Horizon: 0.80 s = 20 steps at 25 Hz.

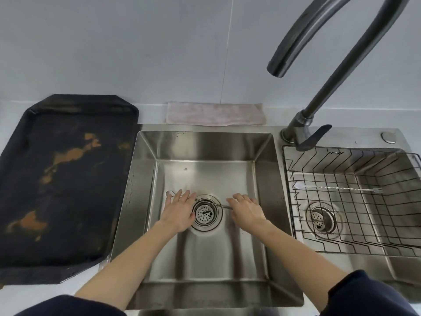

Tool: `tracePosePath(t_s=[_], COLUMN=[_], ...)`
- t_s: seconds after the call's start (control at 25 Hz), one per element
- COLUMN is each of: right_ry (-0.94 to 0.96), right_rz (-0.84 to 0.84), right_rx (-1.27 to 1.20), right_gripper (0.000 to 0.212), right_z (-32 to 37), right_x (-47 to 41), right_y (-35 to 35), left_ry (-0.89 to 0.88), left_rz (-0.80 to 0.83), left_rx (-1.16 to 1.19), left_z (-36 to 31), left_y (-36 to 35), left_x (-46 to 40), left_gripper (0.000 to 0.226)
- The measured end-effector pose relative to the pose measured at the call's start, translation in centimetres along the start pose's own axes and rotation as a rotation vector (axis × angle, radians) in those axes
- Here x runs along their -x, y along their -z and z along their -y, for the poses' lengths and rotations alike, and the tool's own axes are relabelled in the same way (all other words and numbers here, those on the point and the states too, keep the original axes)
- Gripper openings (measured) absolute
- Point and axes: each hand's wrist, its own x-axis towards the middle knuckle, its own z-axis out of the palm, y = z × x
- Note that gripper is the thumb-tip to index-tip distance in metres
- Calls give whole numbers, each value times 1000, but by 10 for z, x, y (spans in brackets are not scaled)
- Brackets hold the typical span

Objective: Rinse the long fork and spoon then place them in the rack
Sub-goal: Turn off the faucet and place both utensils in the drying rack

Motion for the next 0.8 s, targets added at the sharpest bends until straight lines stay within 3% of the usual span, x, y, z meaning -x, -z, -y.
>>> tracePosePath(t_s=[0.24, 0.6, 0.8], right_ry=[-27, -51, -31], right_rz=[72, 13, 11], right_rx=[-34, -52, -94], right_gripper=[41, 40, 36], right_z=[1, 6, 7], right_x=[-35, -66, -64], right_y=[-22, -43, -47], left_ry=[-6, 16, 7], left_rz=[31, -184, -180], left_rx=[33, 33, -52], left_z=[9, 18, 15], left_y=[-21, -45, -46], left_x=[-34, -67, -76], left_gripper=[58, 35, 27])
